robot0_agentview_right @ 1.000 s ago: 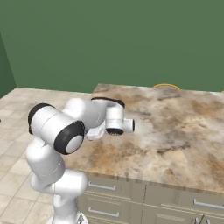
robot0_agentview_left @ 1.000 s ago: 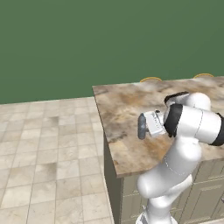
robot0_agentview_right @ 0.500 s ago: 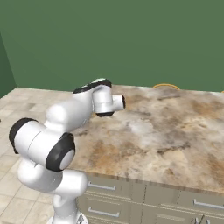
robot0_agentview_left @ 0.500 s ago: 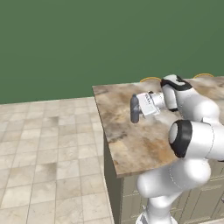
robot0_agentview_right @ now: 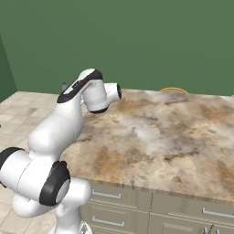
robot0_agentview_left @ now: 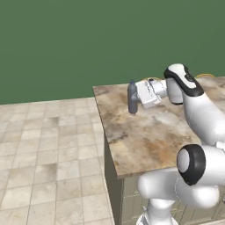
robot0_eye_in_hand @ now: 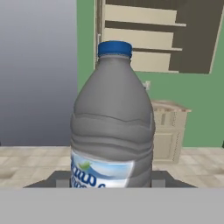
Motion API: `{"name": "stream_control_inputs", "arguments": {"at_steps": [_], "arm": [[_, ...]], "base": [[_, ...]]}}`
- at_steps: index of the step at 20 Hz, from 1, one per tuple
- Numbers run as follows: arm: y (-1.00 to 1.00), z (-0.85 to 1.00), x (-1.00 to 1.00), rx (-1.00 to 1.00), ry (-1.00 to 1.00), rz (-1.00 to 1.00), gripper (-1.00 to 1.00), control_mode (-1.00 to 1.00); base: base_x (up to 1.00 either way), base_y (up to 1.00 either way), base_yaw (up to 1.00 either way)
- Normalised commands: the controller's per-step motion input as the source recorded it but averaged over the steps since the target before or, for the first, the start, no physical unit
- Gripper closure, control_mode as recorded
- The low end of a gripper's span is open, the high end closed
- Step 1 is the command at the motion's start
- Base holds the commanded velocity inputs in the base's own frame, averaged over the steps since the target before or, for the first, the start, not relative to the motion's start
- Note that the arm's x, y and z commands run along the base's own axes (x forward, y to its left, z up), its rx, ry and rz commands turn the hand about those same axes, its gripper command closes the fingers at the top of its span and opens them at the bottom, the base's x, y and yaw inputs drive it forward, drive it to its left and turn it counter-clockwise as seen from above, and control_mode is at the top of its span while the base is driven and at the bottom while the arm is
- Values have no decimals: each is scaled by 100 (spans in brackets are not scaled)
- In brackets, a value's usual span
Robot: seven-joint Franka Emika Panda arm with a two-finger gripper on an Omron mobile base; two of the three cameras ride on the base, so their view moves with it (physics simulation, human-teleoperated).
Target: Pick the bottled water from the counter and place it in the open cabinet.
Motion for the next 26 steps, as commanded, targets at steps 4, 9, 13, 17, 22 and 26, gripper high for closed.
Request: {"name": "stream_control_inputs", "arguments": {"at_steps": [4,9,13,17,22,26], "arm": [[9,47,-46,2,0,0,100,-100],[7,3,-4,0,0,0,100,-100],[4,0,-3,0,0,0,100,-100],[64,-1,-16,-9,-1,2,100,-100],[0,0,0,0,0,0,100,100],[0,0,0,0,0,0,100,100]], "base": [[0,0,0],[0,0,0],[0,0,0],[0,0,0],[-4,100,11],[3,100,12]]}}
